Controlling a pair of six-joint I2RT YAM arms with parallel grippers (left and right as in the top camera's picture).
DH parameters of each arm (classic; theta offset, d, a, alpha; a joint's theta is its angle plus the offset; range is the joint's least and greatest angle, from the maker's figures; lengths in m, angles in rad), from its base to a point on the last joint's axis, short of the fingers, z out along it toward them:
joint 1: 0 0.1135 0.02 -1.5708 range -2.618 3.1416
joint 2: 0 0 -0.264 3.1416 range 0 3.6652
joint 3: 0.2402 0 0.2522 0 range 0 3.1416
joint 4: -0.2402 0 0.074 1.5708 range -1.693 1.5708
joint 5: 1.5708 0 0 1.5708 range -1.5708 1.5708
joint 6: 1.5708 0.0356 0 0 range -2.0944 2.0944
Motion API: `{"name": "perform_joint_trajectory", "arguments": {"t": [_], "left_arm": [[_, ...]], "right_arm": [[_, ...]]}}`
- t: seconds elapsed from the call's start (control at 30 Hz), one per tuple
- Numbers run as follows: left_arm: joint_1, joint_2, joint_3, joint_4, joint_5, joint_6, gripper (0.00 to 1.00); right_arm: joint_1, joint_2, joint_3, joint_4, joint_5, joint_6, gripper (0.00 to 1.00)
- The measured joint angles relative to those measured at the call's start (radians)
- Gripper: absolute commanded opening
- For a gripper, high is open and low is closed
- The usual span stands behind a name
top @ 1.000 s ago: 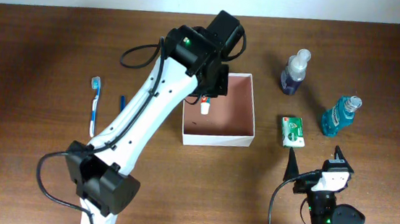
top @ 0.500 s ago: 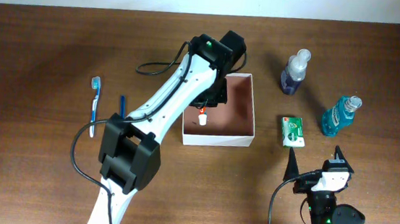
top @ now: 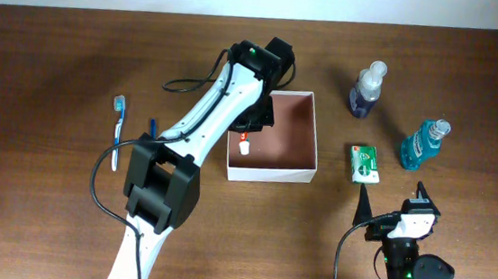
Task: Pack container
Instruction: 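Lift the toothpaste tube and carry it over the white box, then lower the toothpaste into the box and open the left gripper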
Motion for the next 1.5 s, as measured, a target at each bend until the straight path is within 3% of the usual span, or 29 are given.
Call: {"name": "perform_joint_trajectory", "arguments": {"t": [0.83, 1.5], "left_arm": [[-0.001, 0.007, -0.001, 0.064, -0.023, 0.08, 0.16], [-0.001, 0.007, -0.122, 0.154, -0.023, 0.08, 0.16]], "right_arm": [[0.0, 0.0, 0.0, 0.0, 0.0, 0.0, 0.98], [0.0, 0.0, 0.0, 0.0, 0.0, 0.0, 0.98]]}}
